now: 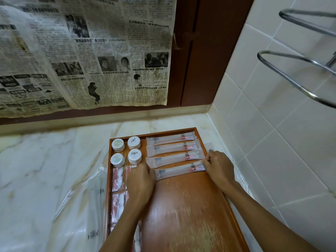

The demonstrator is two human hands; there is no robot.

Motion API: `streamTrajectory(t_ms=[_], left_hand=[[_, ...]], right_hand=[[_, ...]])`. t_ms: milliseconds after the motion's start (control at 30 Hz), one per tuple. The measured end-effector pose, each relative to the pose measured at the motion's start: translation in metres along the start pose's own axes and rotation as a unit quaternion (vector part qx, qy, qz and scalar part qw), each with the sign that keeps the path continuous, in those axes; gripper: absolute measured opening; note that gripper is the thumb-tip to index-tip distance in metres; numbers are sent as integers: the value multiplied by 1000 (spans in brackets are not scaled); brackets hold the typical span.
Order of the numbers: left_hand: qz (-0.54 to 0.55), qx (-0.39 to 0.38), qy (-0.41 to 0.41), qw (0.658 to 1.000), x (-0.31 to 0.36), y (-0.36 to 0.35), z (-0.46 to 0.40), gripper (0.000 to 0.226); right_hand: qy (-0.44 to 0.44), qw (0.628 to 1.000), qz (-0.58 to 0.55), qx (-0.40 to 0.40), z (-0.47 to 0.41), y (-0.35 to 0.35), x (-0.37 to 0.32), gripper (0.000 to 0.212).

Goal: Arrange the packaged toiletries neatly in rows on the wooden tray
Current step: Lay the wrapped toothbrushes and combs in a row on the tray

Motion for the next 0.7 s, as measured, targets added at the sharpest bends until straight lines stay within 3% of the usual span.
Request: streamTrajectory(t_ms=[233, 367, 433, 700], left_hand=[[-16, -6, 7, 1000, -3, 2, -1, 26], [-25, 20, -17, 999, -2, 6, -2, 26], [-23, 17, -37, 999, 4, 6, 1, 24], [-2, -100, -132, 986, 32, -18, 46, 20]], right_hand=[[-47, 996, -64, -33, -1, 8, 0, 21], [-116, 987, -99, 46, -16, 34, 18, 22], [-124, 987, -93, 47, -23, 46, 32, 21], [-132, 983, -21, -124, 5, 22, 46, 18]])
Point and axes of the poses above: each hand's wrist, its own z-axis away from the middle knuckle, its own y-axis out of the back of the hand, x = y × z, the point moved 1 cm from there along -z, towards the middle knuckle, and after that the axes turned 12 degrees about x, right-handed, at the moved point
